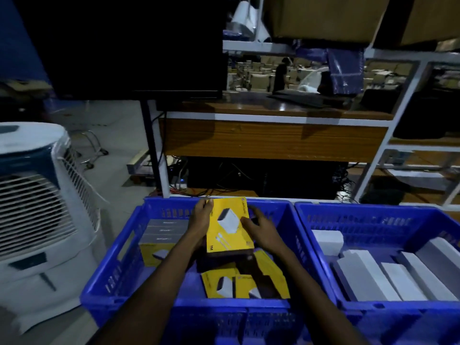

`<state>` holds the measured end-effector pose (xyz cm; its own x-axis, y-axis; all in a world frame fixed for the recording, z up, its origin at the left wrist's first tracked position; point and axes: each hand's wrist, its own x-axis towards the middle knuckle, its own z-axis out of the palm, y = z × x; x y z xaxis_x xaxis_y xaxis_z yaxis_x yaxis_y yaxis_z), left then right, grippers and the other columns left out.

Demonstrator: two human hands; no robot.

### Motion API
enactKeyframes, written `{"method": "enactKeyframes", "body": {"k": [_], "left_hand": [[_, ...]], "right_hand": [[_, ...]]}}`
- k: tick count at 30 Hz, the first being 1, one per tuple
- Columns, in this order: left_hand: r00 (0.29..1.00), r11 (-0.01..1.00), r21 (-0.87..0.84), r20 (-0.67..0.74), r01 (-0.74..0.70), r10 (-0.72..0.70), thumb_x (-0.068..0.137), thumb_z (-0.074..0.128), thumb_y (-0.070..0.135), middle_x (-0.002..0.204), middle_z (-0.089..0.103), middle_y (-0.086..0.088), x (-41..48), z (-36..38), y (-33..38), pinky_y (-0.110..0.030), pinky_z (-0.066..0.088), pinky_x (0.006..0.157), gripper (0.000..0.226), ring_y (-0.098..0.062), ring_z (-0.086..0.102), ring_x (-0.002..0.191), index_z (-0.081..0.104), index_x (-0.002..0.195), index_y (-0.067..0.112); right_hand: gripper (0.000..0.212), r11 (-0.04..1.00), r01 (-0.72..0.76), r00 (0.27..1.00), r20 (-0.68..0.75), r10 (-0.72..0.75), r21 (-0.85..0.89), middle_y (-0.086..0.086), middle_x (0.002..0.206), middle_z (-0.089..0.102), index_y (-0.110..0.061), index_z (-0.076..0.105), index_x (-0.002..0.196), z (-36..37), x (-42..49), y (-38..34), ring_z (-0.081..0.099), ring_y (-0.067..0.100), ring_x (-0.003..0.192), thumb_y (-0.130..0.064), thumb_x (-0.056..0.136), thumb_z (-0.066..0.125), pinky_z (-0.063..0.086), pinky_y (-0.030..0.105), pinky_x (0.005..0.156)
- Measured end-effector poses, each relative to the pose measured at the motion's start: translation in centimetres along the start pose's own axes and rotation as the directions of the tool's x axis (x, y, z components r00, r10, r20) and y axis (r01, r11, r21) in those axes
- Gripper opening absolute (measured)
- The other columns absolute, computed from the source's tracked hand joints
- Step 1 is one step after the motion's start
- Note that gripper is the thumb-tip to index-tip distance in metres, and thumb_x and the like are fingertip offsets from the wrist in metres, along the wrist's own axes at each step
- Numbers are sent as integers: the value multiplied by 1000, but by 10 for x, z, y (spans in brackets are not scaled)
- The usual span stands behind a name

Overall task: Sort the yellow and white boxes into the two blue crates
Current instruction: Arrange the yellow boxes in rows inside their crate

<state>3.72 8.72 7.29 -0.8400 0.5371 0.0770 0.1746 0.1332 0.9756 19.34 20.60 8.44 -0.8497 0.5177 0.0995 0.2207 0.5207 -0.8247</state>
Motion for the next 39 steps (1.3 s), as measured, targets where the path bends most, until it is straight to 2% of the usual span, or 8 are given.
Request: {"method": "enactKeyframes", "body": {"k": [3,9,14,19,27,32,34,39], "left_hand": [[988,1000,0,-151,-2,2,104,44,21,65,35,-5,0,-29,-7,-36,26,62,30,-22,36,62,42,74,19],[971,992,12,-207,125,-120,88,68,16,94,59,-4,-18,-56,-31,-32,41,70,15,-24,57,86,56,95,20],[998,952,303,-57,44,-28,66,63,31,105,61,-5,-27,-54,-30,-39,50,73,41,-23,59,91,59,106,25],[998,781,622,61,-55,22,60,58,47,108,58,0,-32,-54,-33,-41,48,87,57,-23,56,98,60,113,26],[980,691,697,175,-194,99,66,74,42,101,58,4,-29,-51,-41,-40,45,89,41,-20,57,95,55,100,29],[974,507,837,223,-204,24,73,71,39,125,52,-8,-24,-46,-50,-42,41,95,51,-30,51,115,55,119,23],[974,540,819,224,-197,16,74,72,32,132,48,-14,-23,-46,-52,-42,45,95,51,-34,51,116,55,121,20],[971,634,760,232,-145,-55,73,74,16,104,64,-10,-22,-46,-54,-35,53,76,45,-30,64,96,58,116,17]], "right_hand": [[42,989,-126,978,178,111,78,6,129,58,-19,45,138,20,18,-19,59,22,104,-34,99,51,44,31,81],[36,995,-99,975,200,102,-25,6,112,68,-17,61,120,42,34,-6,66,18,89,-34,89,68,55,36,77],[34,981,5,970,238,42,-196,5,99,67,-17,60,107,41,35,14,63,21,84,-38,84,73,54,45,76],[40,956,25,972,232,45,-292,3,103,63,-15,57,110,43,37,18,57,16,90,-24,78,80,45,30,72],[50,940,19,969,239,67,-341,5,122,61,-12,55,120,45,37,26,57,21,113,0,74,72,47,26,86],[50,910,58,958,279,65,-411,10,130,60,-11,58,126,48,37,33,55,25,122,2,78,69,46,32,98],[50,903,72,955,291,61,-423,8,133,59,-12,59,128,49,38,35,54,24,124,2,80,68,44,31,102],[54,875,87,928,357,102,-476,12,129,59,-14,55,133,51,42,39,56,27,120,-5,82,72,47,33,100]]}}
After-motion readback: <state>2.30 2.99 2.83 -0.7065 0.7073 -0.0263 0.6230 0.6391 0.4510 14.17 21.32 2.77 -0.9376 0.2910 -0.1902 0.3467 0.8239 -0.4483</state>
